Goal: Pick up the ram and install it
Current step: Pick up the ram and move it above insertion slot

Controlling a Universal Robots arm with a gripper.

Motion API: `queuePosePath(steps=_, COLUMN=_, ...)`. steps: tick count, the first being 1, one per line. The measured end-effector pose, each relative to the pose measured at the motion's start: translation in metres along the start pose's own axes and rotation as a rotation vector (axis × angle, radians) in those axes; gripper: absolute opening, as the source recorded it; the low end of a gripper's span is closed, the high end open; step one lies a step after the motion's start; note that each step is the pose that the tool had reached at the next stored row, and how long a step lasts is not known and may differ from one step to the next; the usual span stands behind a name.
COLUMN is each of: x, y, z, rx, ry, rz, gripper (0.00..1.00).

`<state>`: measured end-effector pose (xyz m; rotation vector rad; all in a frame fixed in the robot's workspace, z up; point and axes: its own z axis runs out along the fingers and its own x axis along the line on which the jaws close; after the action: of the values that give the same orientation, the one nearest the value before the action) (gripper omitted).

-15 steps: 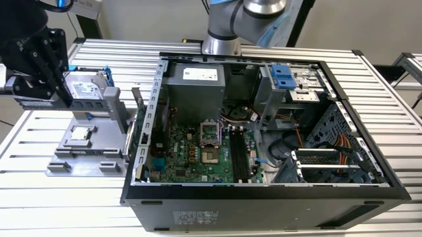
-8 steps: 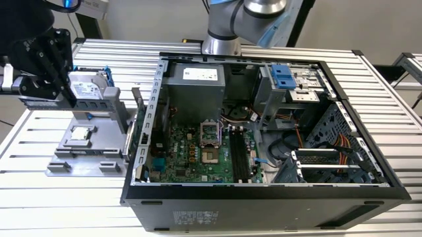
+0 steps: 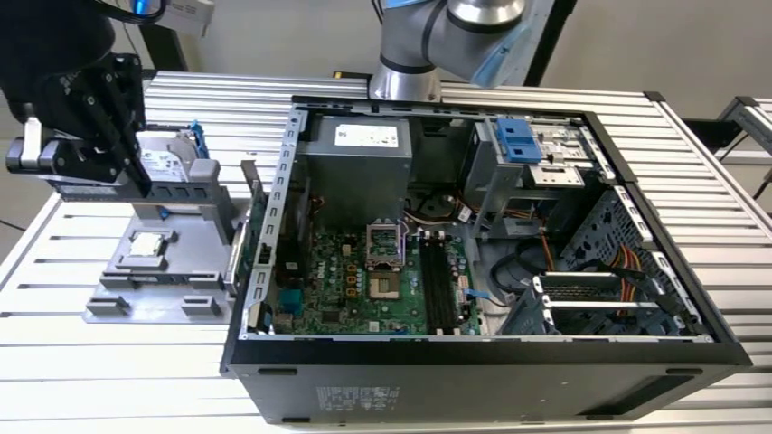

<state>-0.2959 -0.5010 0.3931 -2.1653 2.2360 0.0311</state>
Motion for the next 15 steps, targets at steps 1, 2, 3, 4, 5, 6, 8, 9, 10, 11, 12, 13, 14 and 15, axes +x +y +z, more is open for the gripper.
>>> queuePosePath(steps=1, x=0.0, y=-0.0011, z=0.0, rx=-0.0001, ry=0.0001, rz=0.0, gripper=0.0)
queuePosePath(steps=2, x=-0.0001, y=-0.0021, z=-0.0001, rx=-0.0002, ry=0.0001, rz=0.0, gripper=0.0)
queuePosePath(steps=3, x=-0.0001, y=-0.0031, z=0.0, rx=-0.0003, ry=0.0, rz=0.0, gripper=0.0)
queuePosePath(steps=4, x=-0.0002, y=-0.0042, z=0.0, rx=-0.0004, ry=0.0001, rz=0.0, gripper=0.0)
queuePosePath(steps=5, x=-0.0002, y=-0.0052, z=-0.0001, rx=-0.0004, ry=0.0001, rz=0.0, gripper=0.0)
queuePosePath(steps=6, x=-0.0002, y=-0.0063, z=0.0, rx=-0.0005, ry=0.0001, rz=0.0, gripper=0.0)
queuePosePath(steps=8, x=-0.0003, y=-0.0083, z=0.0, rx=-0.0006, ry=0.0001, rz=0.0, gripper=0.0)
queuePosePath(steps=9, x=-0.0003, y=-0.0093, z=0.0, rx=-0.0006, ry=0.0001, rz=0.0, gripper=0.0)
queuePosePath(steps=10, x=-0.0003, y=-0.0102, z=0.0, rx=-0.0007, ry=0.0, rz=0.0, gripper=0.0)
queuePosePath(steps=11, x=-0.0004, y=-0.0113, z=0.0, rx=-0.0007, ry=0.0, rz=0.0, gripper=0.0)
queuePosePath(steps=12, x=-0.0004, y=-0.0123, z=0.0, rx=-0.0008, ry=0.0001, rz=0.0, gripper=0.0)
queuePosePath(steps=13, x=-0.0004, y=-0.0133, z=0.0, rx=-0.0008, ry=0.0001, rz=0.0, gripper=0.0)
queuePosePath(steps=14, x=-0.0005, y=-0.0141, z=0.0, rx=-0.0009, ry=0.0001, rz=0.0, gripper=0.0)
queuePosePath(steps=15, x=-0.0005, y=-0.0151, z=0.0, rx=-0.0009, ry=0.0001, rz=0.0, gripper=0.0)
